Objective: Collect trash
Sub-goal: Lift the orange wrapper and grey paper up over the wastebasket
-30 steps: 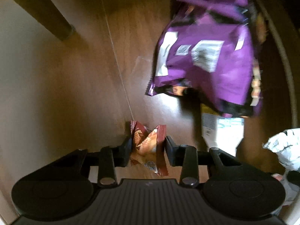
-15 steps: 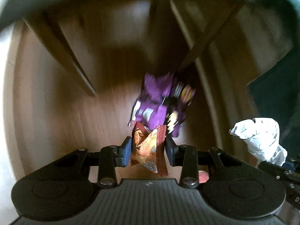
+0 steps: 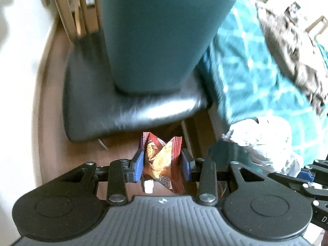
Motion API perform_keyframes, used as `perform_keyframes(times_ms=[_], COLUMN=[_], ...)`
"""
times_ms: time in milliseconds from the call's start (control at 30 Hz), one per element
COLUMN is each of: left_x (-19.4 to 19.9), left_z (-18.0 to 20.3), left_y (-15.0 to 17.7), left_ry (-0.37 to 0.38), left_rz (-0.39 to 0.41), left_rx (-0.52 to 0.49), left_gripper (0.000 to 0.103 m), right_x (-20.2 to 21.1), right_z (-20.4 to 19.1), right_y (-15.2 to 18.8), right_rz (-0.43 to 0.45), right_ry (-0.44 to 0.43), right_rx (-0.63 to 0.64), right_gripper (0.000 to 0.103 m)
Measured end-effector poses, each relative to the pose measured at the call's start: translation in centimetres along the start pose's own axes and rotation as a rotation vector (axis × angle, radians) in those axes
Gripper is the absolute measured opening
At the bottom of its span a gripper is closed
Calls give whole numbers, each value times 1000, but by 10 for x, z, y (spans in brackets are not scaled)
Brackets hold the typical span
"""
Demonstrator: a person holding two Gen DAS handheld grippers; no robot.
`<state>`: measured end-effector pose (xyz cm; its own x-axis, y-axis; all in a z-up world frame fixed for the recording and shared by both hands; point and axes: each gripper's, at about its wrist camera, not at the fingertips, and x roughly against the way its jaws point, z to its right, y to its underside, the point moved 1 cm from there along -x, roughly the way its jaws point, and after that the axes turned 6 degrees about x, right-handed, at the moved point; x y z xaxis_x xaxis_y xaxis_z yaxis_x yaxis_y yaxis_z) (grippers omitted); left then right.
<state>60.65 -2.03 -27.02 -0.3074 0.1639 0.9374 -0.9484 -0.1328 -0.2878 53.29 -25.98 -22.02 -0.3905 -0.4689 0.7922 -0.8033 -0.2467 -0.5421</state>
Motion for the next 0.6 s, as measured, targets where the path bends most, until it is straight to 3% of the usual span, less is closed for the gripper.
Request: perform_keyframes(times_ms=[267,433,600], left_x=[92,116,111], left_z=[40,47,45], left_y=[-58,-97,-148], left_ry=[-37,-24,-18], left_rz=[156,219,244], left_rx=[-15,-31,-89], left_gripper=[37,37,37], right_x=[58,68,60], right_z=[-13,-6,-7], right_y=[-87,-137,-191], right_rz=[79,126,150], right_ry=[-8,11,73], right_rx=[141,141,125], right_gripper=[16,16,16])
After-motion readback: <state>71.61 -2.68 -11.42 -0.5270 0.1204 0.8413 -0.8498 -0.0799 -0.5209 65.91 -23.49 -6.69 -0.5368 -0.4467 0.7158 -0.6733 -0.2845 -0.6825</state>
